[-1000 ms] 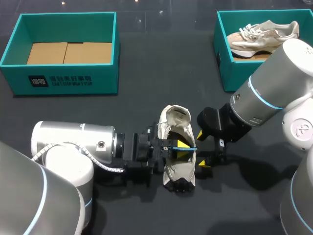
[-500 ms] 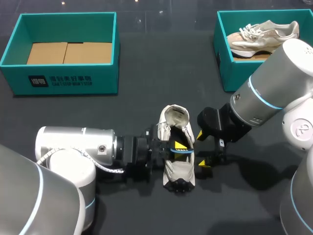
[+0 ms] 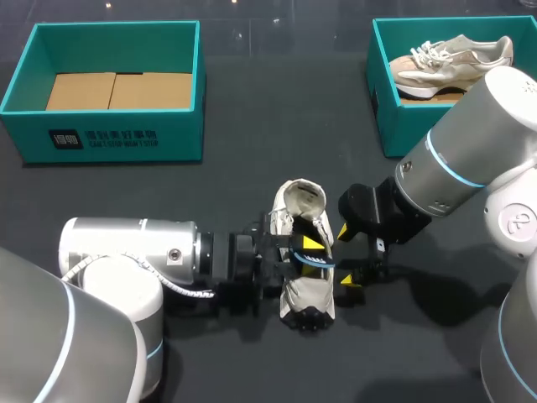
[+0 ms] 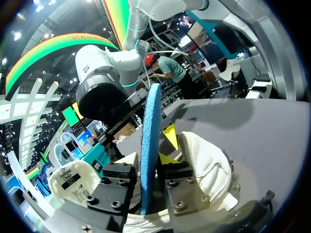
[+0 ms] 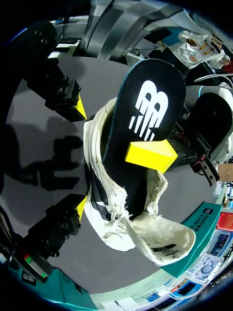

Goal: Take the shoe out of the shoebox, open the shoe tongue, remove and reinsert the insole, then place the shoe into the shoebox

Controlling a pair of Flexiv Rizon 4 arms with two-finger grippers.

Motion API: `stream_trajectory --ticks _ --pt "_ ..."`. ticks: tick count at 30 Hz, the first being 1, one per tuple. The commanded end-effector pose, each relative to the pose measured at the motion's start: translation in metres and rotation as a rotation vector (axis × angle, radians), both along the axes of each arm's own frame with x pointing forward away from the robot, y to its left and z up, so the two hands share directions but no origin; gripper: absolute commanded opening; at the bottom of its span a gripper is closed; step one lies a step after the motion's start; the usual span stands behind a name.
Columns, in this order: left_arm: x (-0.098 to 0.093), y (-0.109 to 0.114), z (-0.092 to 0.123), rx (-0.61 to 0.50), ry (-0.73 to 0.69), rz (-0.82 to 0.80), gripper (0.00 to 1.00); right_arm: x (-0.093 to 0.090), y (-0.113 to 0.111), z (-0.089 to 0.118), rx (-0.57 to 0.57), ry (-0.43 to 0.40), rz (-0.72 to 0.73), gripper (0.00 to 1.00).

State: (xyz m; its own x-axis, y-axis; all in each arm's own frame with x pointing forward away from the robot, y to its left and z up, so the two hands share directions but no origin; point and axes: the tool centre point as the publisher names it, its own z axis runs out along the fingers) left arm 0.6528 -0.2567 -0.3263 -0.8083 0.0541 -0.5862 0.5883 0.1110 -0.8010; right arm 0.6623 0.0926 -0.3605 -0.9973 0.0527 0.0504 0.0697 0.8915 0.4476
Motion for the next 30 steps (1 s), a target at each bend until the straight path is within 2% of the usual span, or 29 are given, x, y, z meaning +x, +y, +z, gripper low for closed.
stream_trajectory --ticks 1,7,8,10,19,30 --pt "-0.003 0.007 0.009 0.003 -0.002 -0.006 0.24 -0.001 0.001 -0.001 -0.001 -0.002 -0.002 1.0" --pt "-0.009 0.003 0.017 0.014 -0.01 -0.027 0.24 -0.001 0.001 -0.001 -0.001 -0.002 -0.002 1.0" --pt "-0.01 0.002 0.018 0.012 -0.013 -0.032 0.2 -0.001 0.001 -0.001 -0.001 -0.002 -0.002 1.0" --pt "-0.012 -0.001 0.017 0.011 -0.02 -0.042 0.0 -0.001 0.001 -0.001 -0.001 -0.002 -0.002 1.0" --pt "-0.005 -0.002 -0.004 0.009 -0.089 -0.043 0.0 -0.001 0.001 -0.001 -0.001 -0.002 -0.002 1.0" --pt "0.002 0.001 -0.017 0.033 -0.148 -0.019 0.0 -0.001 0.001 -0.001 -0.001 -0.002 -0.002 1.0"
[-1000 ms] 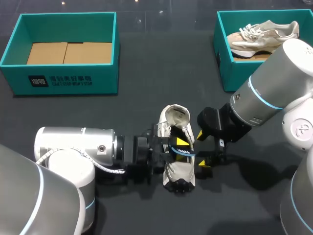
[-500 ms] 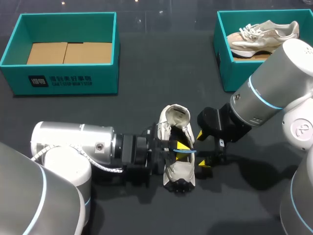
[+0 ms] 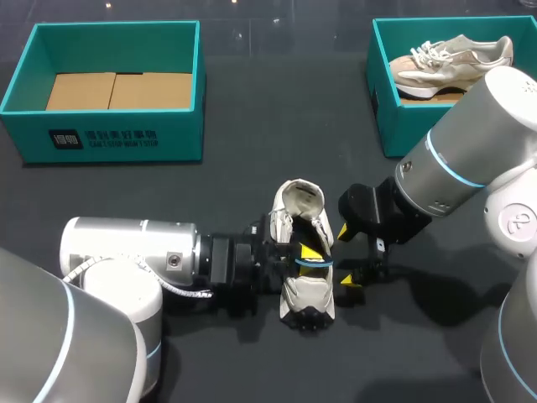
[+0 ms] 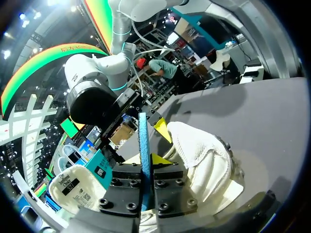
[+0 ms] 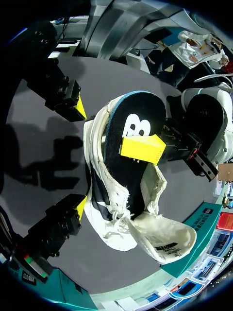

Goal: Take the shoe out of the shoebox, open the shoe tongue, remove and reinsert the insole, then place the shoe into the shoebox

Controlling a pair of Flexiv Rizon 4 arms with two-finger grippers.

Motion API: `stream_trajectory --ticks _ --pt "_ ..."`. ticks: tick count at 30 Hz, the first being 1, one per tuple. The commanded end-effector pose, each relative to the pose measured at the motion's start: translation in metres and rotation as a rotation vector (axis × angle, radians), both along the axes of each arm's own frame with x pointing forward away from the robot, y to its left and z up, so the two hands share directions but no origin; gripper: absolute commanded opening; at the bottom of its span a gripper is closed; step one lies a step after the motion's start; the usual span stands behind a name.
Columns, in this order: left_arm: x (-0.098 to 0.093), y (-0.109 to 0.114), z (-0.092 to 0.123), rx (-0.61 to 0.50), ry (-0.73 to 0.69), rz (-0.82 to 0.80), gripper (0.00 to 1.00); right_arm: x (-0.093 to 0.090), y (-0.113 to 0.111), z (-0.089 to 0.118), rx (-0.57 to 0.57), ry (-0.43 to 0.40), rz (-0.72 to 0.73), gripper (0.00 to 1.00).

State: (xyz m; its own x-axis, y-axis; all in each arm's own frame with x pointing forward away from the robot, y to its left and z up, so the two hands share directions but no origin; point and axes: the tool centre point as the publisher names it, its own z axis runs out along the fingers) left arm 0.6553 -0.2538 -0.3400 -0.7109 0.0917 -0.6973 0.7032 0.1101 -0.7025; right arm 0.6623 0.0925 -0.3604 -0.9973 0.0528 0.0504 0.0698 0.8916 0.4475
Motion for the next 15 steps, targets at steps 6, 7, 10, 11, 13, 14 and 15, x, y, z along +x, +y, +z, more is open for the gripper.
stream_trajectory --ticks 6,7,10,11,13,14,15 --pt "0.001 0.004 0.001 0.013 0.015 0.022 0.01 -0.001 0.001 -0.001 -0.001 -0.002 -0.001 1.0" --pt "0.0 0.005 0.003 0.012 0.016 0.022 0.15 -0.001 0.001 -0.001 -0.001 -0.002 -0.001 1.0" --pt "-0.002 0.007 0.01 0.003 0.026 0.02 0.31 -0.001 0.001 -0.001 -0.001 -0.002 -0.001 1.0" --pt "-0.002 0.007 0.012 0.001 0.031 0.021 0.34 -0.001 0.001 -0.001 -0.001 -0.002 -0.001 1.0" --pt "-0.004 0.008 0.017 -0.008 0.047 0.009 0.41 -0.001 0.001 -0.001 -0.001 -0.002 -0.001 1.0" --pt "-0.005 0.008 0.019 -0.013 0.054 0.005 0.42 -0.001 0.001 -0.001 -0.001 -0.002 -0.001 1.0" --pt "-0.007 0.008 0.022 -0.017 0.059 0.0 0.42 -0.001 0.001 -0.001 -0.001 -0.002 -0.001 1.0"
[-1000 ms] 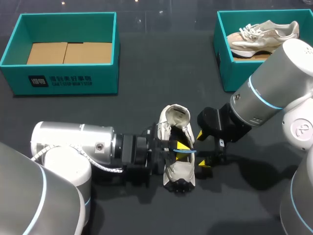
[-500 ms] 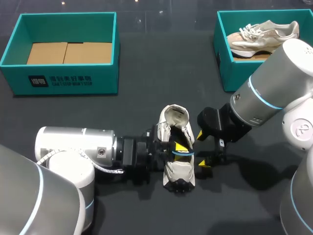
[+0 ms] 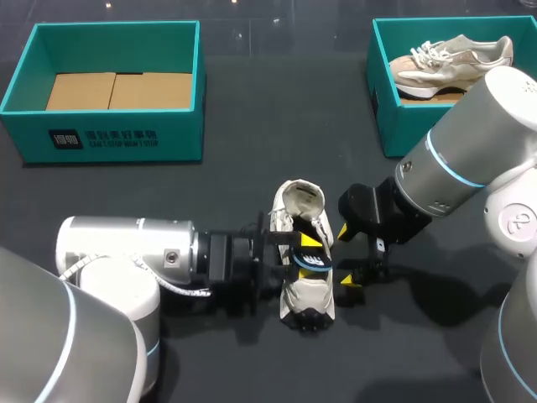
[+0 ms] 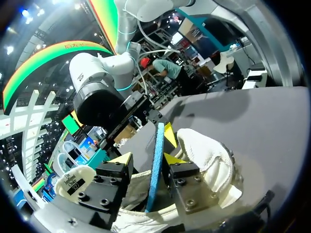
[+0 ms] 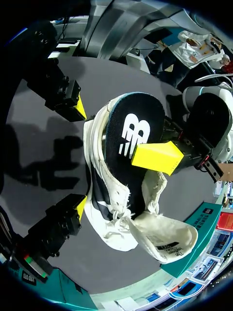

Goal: Take the shoe out of the shoebox, open the shoe tongue, remove and reinsert the insole, then place the shoe into the shoebox

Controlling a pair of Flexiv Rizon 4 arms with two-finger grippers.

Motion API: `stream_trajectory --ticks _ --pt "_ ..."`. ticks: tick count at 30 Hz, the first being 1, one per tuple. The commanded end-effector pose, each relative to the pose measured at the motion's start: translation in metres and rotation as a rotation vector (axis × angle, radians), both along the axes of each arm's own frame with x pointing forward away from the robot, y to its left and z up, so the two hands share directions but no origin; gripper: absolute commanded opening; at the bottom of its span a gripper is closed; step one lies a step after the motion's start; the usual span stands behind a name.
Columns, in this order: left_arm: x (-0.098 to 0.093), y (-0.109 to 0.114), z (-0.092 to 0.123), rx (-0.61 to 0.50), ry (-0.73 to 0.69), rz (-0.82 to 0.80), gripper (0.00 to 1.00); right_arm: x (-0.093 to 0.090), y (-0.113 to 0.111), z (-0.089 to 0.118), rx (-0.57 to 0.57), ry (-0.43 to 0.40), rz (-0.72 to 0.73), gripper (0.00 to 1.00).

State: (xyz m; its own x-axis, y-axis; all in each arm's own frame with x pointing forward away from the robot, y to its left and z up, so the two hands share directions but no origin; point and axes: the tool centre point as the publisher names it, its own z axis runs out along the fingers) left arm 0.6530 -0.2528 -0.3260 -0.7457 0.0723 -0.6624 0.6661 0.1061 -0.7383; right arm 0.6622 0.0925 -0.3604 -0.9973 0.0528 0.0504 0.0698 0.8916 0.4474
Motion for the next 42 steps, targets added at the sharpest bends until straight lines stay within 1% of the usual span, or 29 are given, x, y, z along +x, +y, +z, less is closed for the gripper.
stream_trajectory --ticks 1,6,8,9,10,11,14,21,25,28,32,33,35,36,37,42 --pt "-0.005 0.007 0.011 -0.008 0.013 -0.016 0.4 -0.001 0.001 -0.001 -0.001 -0.002 -0.001 1.0" --pt "-0.011 0.004 0.019 -0.023 0.01 -0.044 0.33 -0.001 0.001 -0.001 -0.001 -0.002 -0.001 1.0" --pt "-0.012 0.001 0.019 -0.018 0.008 -0.054 0.28 -0.001 0.001 -0.001 -0.001 -0.002 -0.001 1.0" --pt "-0.012 -0.001 0.018 -0.013 0.005 -0.057 0.2 -0.001 0.001 -0.001 -0.001 -0.002 -0.001 1.0" --pt "-0.012 -0.002 0.016 -0.007 0.002 -0.058 0.09 -0.001 0.001 -0.001 -0.001 -0.002 -0.001 1.0" --pt "-0.013 -0.003 0.015 -0.002 0.003 -0.062 0.0 -0.001 0.001 -0.001 -0.001 -0.002 -0.001 1.0" --pt "-0.013 -0.005 0.009 0.01 -0.012 -0.064 0.0 -0.001 0.001 -0.001 -0.001 -0.002 -0.001 1.0" --pt "-0.005 0.002 -0.013 0.024 -0.063 -0.062 0.0 -0.001 0.001 -0.001 -0.001 -0.002 -0.001 1.0" --pt "0.003 0.005 -0.02 0.038 -0.036 -0.032 0.0 -0.001 0.001 -0.001 -0.001 -0.002 -0.001 1.0" --pt "0.005 0.007 -0.019 0.044 -0.02 -0.024 0.0 -0.001 0.001 -0.001 -0.001 -0.002 -0.001 1.0" --pt "0.003 0.007 -0.011 0.042 -0.011 -0.023 0.0 -0.001 0.001 -0.001 -0.001 -0.002 -0.001 1.0" --pt "0.002 0.007 -0.009 0.042 -0.01 -0.024 0.03 -0.001 0.001 -0.001 -0.001 -0.002 -0.001 1.0" --pt "-0.001 0.006 -0.004 0.034 -0.004 -0.033 0.23 -0.001 0.001 -0.001 -0.001 -0.002 -0.001 1.0" --pt "-0.002 0.006 -0.002 0.031 -0.001 -0.036 0.31 -0.001 0.001 -0.001 -0.001 -0.002 -0.001 1.0" --pt "-0.003 0.006 0.0 0.031 -0.001 -0.037 0.35 -0.001 0.001 -0.001 -0.001 -0.002 -0.001 1.0" --pt "-0.008 0.005 0.011 0.021 0.009 -0.062 0.43 -0.001 0.001 -0.001 -0.001 -0.002 -0.001 1.0"
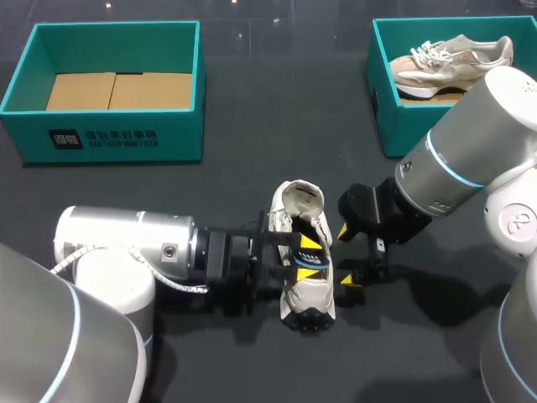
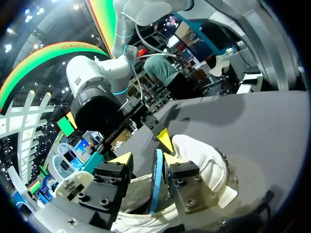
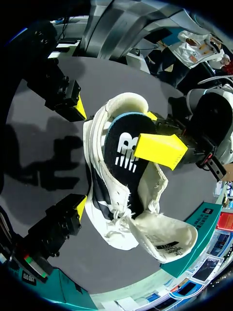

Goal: Take the shoe out of the shoebox, open the shoe tongue, remove and reinsert the insole, then place the shoe into the shoebox

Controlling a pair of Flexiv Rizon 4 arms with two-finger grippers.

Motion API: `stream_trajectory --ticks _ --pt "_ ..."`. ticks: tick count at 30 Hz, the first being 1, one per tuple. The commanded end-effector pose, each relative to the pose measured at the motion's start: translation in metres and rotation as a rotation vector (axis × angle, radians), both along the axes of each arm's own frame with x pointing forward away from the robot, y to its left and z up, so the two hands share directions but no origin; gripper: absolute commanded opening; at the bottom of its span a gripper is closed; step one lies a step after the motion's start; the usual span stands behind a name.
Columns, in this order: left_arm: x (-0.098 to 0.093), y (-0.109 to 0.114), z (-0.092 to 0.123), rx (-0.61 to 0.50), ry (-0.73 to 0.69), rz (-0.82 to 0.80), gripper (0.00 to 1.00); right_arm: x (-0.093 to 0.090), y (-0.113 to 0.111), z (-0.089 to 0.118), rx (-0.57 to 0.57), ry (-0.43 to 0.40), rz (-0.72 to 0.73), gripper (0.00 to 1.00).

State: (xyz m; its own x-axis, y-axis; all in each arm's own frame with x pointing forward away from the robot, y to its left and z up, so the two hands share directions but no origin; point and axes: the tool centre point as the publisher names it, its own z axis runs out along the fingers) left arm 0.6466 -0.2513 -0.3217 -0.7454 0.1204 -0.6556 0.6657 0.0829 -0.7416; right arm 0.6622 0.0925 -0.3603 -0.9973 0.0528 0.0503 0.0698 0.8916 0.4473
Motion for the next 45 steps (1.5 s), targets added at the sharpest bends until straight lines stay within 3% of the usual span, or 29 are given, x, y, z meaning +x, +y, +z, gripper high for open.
stream_trajectory --ticks 1,3,5,6,7,18,23,24,25,26,40,45 --pt "-0.002 0.003 0.008 0.006 0.003 -0.013 0.42 -0.001 0.001 -0.001 -0.001 -0.002 -0.001 1.0" --pt "-0.004 0.003 0.01 0.006 0.001 -0.017 0.38 -0.001 0.001 -0.001 -0.001 -0.002 -0.001 1.0" --pt "-0.005 0.002 0.01 0.007 -0.001 -0.021 0.27 -0.001 0.001 -0.001 -0.001 -0.002 -0.001 1.0" --pt "-0.005 0.001 0.009 0.01 -0.002 -0.024 0.17 -0.001 0.001 -0.001 -0.001 -0.002 -0.001 1.0" --pt "-0.005 0.0 0.008 0.013 -0.001 -0.027 0.0 -0.001 0.001 -0.001 -0.001 -0.002 -0.001 1.0" --pt "0.008 0.001 -0.018 0.07 0.011 -0.009 0.0 -0.001 0.001 -0.001 -0.001 -0.002 -0.001 1.0" --pt "0.006 0.006 -0.018 0.077 0.026 -0.01 0.0 -0.001 0.001 -0.001 -0.001 -0.002 -0.001 1.0" --pt "0.006 0.008 -0.015 0.072 0.029 -0.013 0.03 -0.001 0.001 -0.001 -0.001 -0.002 -0.001 1.0" --pt "0.005 0.009 -0.013 0.068 0.029 -0.013 0.2 -0.001 0.001 -0.001 -0.001 -0.002 -0.001 1.0" --pt "0.005 0.01 -0.011 0.063 0.031 -0.01 0.28 -0.001 0.001 -0.001 -0.001 -0.002 -0.001 1.0" --pt "0.003 0.017 0.014 0.081 0.078 -0.079 0.37 -0.001 0.001 -0.001 -0.001 -0.002 -0.001 1.0" --pt "0.003 0.018 0.015 0.127 0.086 -0.12 0.37 -0.002 -0.013 0.009 -0.008 -0.008 -0.011 1.0"
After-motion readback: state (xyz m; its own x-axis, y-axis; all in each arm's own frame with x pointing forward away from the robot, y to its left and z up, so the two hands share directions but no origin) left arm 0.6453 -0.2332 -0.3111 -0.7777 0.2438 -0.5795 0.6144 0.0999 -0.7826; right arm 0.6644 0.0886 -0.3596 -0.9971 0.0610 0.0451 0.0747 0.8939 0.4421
